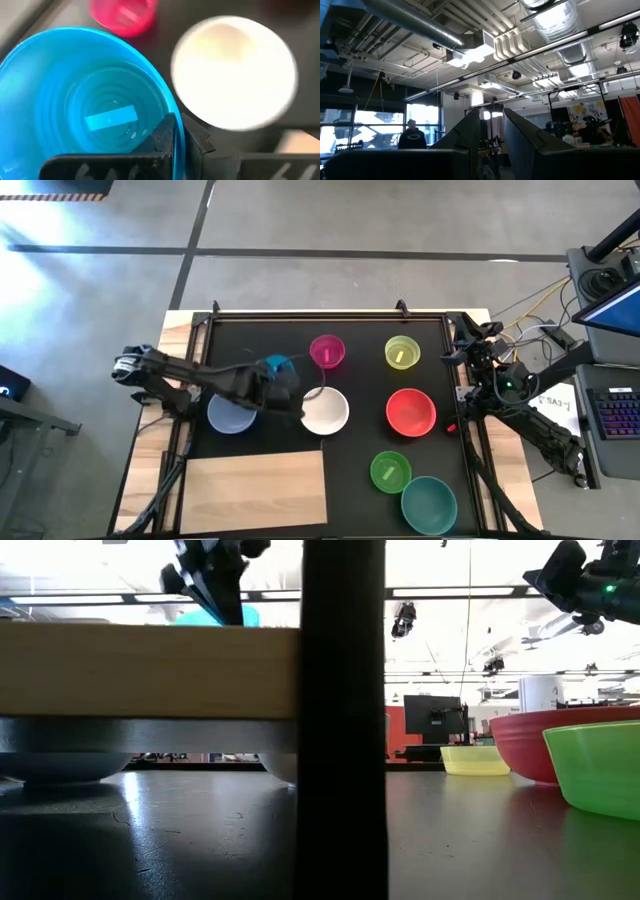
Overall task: Place and stack bowls onto a shelf
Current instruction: Put the blue bowl on the shelf
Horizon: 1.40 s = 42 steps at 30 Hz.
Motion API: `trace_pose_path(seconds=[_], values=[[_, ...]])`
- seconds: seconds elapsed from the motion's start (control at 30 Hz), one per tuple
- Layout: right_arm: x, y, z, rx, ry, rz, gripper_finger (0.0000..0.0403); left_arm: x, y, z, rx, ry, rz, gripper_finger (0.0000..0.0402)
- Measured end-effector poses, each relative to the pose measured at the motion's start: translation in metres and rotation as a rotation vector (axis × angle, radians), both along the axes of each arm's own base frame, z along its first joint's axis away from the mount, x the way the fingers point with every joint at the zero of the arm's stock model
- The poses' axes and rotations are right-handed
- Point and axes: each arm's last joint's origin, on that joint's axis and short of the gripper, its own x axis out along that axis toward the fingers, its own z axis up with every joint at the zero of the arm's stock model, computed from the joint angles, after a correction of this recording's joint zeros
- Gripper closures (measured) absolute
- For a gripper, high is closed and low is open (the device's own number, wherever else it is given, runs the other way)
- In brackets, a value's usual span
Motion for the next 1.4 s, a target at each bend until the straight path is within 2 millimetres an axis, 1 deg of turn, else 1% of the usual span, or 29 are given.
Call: trace_pose_path(seconds=[0.13,0.33,0.43,0.53,0.67,0.73,0.83,0.97,1.07,1.23,1.33,1.4], values=[[0.000,0.000,0.000,0.000,-0.001,0.000,0.0330,0.002,-0.026,-0.004,-0.105,0.006,-0.017,0.0402],[0.000,0.000,0.000,-0.001,-0.001,0.000,0.0330,0.010,-0.070,-0.009,-0.267,0.049,-0.033,0.0402],[0.000,0.000,0.000,0.000,-0.001,0.001,0.0330,0.011,-0.092,-0.012,-0.321,0.125,-0.006,0.0402],[0.000,0.000,0.000,0.000,-0.001,0.001,0.0330,0.010,-0.116,-0.016,-0.334,0.213,0.029,0.0401],[0.000,0.000,0.000,0.000,-0.001,0.001,0.0330,0.008,-0.150,-0.018,-0.369,0.302,0.033,0.0401],[0.000,0.000,0.000,0.000,0.000,0.000,0.0330,0.005,-0.165,-0.022,-0.363,0.347,0.053,0.0401],[0.000,0.000,0.000,0.000,-0.001,0.001,0.0330,-0.006,-0.183,-0.026,-0.349,0.406,0.109,0.0401],[0.000,0.000,0.000,0.000,-0.001,0.001,0.0330,-0.022,-0.207,-0.034,-0.398,0.406,0.192,0.0401],[0.000,0.000,0.000,0.000,-0.001,0.000,0.0330,-0.036,-0.219,-0.041,-0.399,0.397,0.265,0.0401],[0.000,0.000,0.000,0.000,-0.001,0.001,0.0330,-0.055,-0.228,-0.053,-0.388,0.442,0.388,0.0401],[0.000,0.000,0.000,0.000,0.000,0.000,0.0330,-0.061,-0.234,-0.060,-0.401,0.430,0.434,0.0400],[0.000,0.000,0.000,0.001,-0.001,0.001,0.0330,-0.063,-0.237,-0.063,-0.412,0.421,0.443,0.0393]])
